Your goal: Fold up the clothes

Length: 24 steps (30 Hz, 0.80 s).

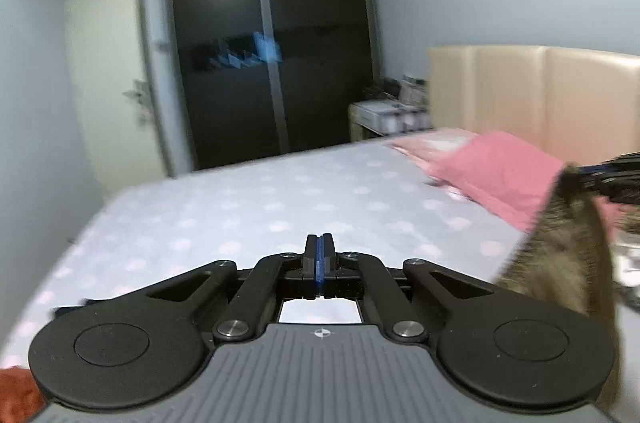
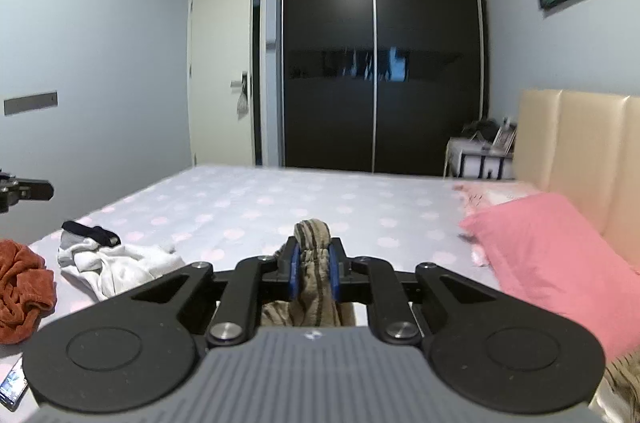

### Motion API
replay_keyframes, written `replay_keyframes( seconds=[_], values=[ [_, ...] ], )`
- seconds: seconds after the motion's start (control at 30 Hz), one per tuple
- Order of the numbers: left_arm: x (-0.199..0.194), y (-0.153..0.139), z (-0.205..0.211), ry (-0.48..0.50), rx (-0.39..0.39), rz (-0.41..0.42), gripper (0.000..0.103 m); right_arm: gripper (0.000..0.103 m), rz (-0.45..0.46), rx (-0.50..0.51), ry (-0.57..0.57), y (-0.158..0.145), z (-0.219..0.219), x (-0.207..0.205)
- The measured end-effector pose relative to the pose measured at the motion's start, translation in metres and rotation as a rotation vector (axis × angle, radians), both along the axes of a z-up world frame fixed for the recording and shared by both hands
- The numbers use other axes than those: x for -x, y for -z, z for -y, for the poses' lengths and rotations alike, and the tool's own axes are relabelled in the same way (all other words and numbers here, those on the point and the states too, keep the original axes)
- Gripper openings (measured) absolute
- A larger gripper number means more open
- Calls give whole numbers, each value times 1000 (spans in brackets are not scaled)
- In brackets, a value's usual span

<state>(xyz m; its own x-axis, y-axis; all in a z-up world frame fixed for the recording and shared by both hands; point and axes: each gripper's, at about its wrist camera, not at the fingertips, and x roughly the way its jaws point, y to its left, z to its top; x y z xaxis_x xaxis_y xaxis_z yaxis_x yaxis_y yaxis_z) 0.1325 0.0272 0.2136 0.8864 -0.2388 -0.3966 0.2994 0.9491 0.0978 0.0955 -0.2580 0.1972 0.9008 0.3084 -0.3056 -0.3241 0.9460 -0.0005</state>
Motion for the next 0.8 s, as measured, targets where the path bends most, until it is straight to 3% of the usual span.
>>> replay_keyframes(
  seconds=[0.23, 0.3, 0.37, 0.4, 0.63, 0.8],
  values=[
    [-20, 58, 19, 188, -28, -113, 3, 17, -69, 50, -31, 14, 2, -24],
    [-25, 81, 26, 243, -35, -168, 15, 17, -93, 36, -43, 18, 8, -25],
    [-32, 104, 33, 294, -40, -218, 34, 17, -115, 11, -72, 27, 19, -16],
    [-34, 115, 37, 314, -45, -239, 36, 17, -121, 10, -83, 31, 22, -12],
    [-58, 165, 63, 373, -65, -344, 37, 17, -235, 24, -174, 64, 41, 29],
    [-68, 186, 80, 408, -74, -404, 38, 17, -426, 22, -356, 113, 44, 38]
  ],
)
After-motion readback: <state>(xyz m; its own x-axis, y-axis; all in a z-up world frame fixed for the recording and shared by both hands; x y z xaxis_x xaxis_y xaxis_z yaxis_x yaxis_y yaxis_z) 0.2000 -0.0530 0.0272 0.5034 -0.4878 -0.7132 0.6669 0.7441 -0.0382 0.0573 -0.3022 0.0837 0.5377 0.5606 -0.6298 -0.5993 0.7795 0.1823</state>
